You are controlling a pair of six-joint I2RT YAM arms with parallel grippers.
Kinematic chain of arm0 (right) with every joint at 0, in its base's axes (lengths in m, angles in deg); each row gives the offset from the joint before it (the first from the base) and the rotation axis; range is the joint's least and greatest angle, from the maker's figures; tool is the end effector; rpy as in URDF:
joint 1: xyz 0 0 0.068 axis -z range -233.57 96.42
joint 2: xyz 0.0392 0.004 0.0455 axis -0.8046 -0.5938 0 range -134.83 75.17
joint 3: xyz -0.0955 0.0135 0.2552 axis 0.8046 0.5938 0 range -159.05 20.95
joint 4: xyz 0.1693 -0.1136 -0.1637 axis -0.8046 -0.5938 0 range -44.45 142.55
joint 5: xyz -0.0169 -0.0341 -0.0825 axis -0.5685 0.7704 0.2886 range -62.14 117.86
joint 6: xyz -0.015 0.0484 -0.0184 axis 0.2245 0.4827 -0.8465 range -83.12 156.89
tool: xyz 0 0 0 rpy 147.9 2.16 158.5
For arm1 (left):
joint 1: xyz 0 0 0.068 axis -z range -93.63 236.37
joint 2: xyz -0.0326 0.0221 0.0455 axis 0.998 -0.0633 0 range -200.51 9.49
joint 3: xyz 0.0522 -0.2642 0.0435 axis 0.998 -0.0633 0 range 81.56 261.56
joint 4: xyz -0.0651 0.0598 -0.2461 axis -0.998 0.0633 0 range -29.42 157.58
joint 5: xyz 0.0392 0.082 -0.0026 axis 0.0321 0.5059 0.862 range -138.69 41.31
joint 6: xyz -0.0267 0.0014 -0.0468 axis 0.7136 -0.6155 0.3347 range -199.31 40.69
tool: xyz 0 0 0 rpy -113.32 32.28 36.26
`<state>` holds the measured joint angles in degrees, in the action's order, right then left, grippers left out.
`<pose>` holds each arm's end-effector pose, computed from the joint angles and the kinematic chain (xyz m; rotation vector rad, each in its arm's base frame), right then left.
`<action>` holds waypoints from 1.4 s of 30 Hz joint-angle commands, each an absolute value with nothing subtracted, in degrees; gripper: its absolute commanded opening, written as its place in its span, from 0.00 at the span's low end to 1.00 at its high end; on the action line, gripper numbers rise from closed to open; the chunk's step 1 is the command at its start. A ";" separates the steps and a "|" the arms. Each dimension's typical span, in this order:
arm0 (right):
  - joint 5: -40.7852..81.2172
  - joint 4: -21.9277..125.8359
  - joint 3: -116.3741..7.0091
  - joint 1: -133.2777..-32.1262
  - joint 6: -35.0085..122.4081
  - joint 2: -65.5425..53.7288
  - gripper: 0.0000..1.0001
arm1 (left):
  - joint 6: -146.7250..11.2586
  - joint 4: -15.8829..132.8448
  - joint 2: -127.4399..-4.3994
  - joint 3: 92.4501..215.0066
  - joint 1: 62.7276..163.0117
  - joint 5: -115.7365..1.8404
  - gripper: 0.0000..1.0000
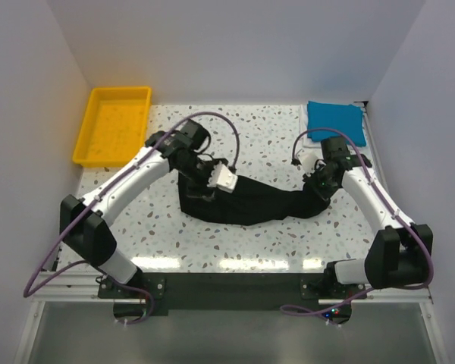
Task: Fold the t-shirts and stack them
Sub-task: Flatten the tshirt out
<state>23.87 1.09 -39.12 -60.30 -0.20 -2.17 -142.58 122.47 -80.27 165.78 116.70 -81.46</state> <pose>0.2516 0.0322 0.2536 -1.0483 2.5587 -0.0431 0.2565 -0.1724 0.3176 1.9615 1.6366 -0.5749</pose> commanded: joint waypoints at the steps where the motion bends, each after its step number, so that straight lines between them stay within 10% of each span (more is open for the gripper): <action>1: 23.55 0.96 -41.19 -60.25 0.49 -2.78 0.00 | -157.34 127.64 -83.40 164.79 124.15 -78.92 0.70; 20: 22.49 0.60 -41.89 -60.25 1.29 -3.31 0.00 | -165.01 135.20 -102.39 170.24 130.32 -67.50 0.55; 24: 22.50 0.69 -41.80 -60.25 1.29 -3.22 0.00 | -164.22 134.50 -102.49 169.37 130.32 -66.36 0.44; 29: 22.58 0.34 -42.15 -60.17 0.94 -3.14 0.00 | -160.19 133.45 -99.59 171.03 129.53 -66.35 0.07; 42: 25.57 5.79 -56.99 -60.25 6.29 -5.94 0.00 | -108.36 105.37 -89.84 185.55 93.60 -85.42 0.00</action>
<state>23.91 1.76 -51.49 -60.30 3.26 -5.20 -130.62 118.39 -96.29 187.66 102.42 -79.32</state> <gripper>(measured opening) 0.015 0.028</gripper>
